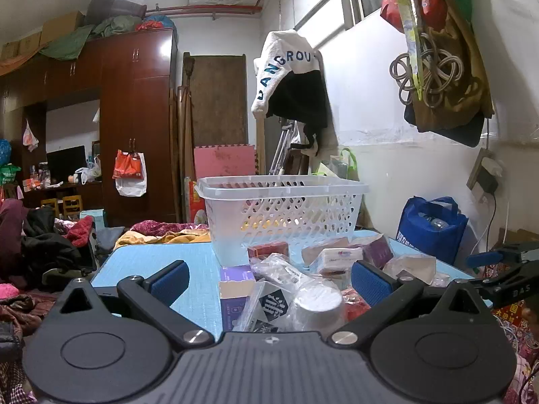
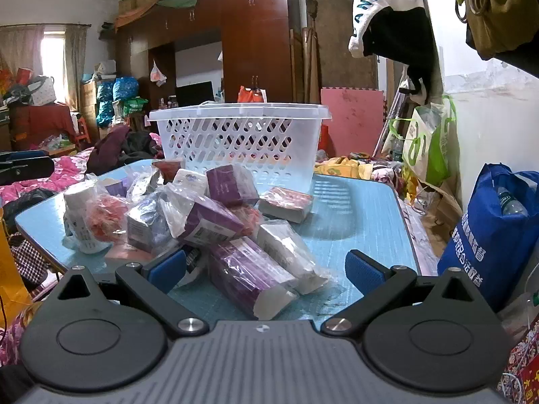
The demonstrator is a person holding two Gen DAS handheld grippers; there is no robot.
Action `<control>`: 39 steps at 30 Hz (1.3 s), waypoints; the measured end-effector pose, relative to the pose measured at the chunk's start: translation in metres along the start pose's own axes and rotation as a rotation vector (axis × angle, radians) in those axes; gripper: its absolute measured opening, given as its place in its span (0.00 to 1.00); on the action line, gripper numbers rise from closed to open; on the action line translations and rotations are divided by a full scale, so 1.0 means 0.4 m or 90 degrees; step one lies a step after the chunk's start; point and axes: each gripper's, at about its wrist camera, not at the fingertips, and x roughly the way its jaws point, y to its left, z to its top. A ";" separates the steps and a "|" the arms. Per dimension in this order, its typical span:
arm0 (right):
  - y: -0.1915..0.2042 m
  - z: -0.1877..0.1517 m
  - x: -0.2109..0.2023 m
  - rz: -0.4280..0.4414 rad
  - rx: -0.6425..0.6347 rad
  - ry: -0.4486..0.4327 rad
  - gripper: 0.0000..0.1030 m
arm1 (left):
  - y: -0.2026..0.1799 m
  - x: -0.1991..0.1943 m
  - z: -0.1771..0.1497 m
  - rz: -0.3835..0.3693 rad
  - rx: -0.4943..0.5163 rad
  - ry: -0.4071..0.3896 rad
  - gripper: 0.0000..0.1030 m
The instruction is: Organize objects
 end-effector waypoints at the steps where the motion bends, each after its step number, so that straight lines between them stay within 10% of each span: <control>1: 0.000 -0.001 -0.001 0.002 0.000 0.000 1.00 | 0.001 0.000 0.000 0.000 -0.001 0.001 1.00; 39: -0.002 0.000 -0.009 0.022 -0.001 -0.011 1.00 | -0.003 0.028 -0.011 0.013 -0.011 0.030 1.00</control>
